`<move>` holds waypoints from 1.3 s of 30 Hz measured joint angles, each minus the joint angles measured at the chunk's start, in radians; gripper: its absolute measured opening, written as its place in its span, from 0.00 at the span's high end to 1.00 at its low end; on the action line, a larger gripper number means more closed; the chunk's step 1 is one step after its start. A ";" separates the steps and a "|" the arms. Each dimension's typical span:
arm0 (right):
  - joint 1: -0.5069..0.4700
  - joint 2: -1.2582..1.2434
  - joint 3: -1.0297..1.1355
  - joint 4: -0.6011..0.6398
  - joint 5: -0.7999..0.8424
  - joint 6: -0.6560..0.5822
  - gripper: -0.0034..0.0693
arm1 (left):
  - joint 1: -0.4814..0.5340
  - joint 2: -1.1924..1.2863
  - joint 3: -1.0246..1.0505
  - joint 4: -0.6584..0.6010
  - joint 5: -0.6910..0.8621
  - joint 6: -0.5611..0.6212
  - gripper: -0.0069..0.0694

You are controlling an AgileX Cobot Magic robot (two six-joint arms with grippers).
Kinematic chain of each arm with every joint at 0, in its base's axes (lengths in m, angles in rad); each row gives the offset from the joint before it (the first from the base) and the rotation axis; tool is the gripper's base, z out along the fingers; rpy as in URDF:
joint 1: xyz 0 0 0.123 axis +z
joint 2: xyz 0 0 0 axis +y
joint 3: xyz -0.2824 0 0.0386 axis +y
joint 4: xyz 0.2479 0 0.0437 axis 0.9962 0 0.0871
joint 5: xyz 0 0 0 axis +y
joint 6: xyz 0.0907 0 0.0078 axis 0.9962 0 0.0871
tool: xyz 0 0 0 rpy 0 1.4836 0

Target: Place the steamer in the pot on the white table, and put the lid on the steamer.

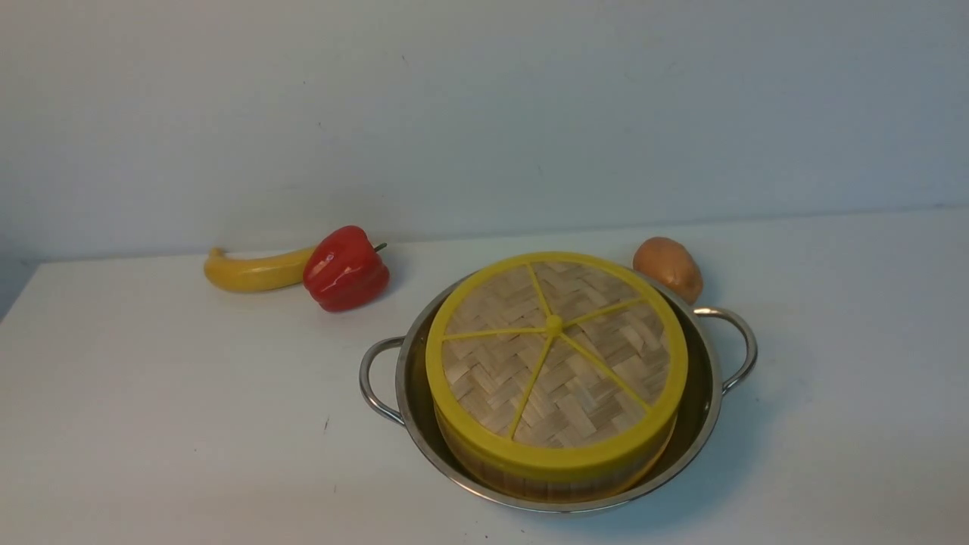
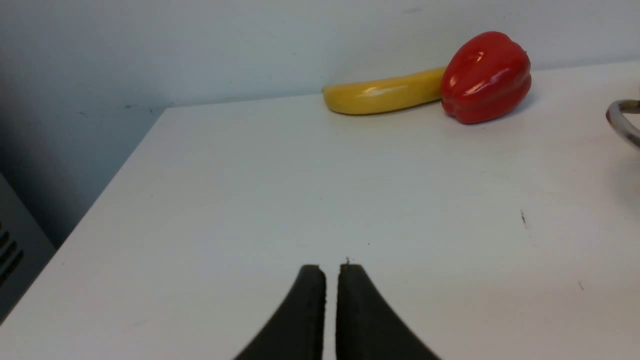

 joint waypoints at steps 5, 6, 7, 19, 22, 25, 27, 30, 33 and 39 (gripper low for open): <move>0.000 0.000 0.000 0.000 0.000 0.000 0.62 | 0.000 0.000 0.000 0.000 0.000 0.000 0.87; 0.000 0.000 0.000 0.000 0.000 0.000 0.62 | 0.000 0.000 0.000 0.000 0.000 0.000 0.87; 0.000 0.000 0.000 0.000 0.000 0.000 0.62 | 0.000 0.000 0.000 0.000 0.000 0.000 0.87; 0.000 0.000 0.000 0.000 0.000 0.000 0.62 | 0.000 0.000 0.000 0.000 0.000 0.000 0.87; 0.000 0.000 0.000 0.000 0.000 0.000 0.62 | 0.000 0.000 0.000 0.000 0.000 0.005 0.87; 0.000 0.000 0.000 0.000 0.000 0.004 0.62 | 0.000 0.000 0.000 0.000 0.000 0.013 0.87; 0.000 0.000 0.000 0.000 0.000 0.004 0.62 | 0.000 0.000 0.000 0.000 0.000 0.016 0.87; 0.000 0.000 0.000 0.000 0.000 0.008 0.62 | 0.000 0.000 0.000 0.000 0.000 0.018 0.87; 0.000 0.000 0.000 0.000 0.000 0.019 0.62 | 0.000 0.000 0.000 0.000 0.000 0.018 0.87; 0.000 0.000 0.000 0.000 0.000 0.023 0.62 | 0.000 0.000 0.000 0.000 0.000 0.018 0.87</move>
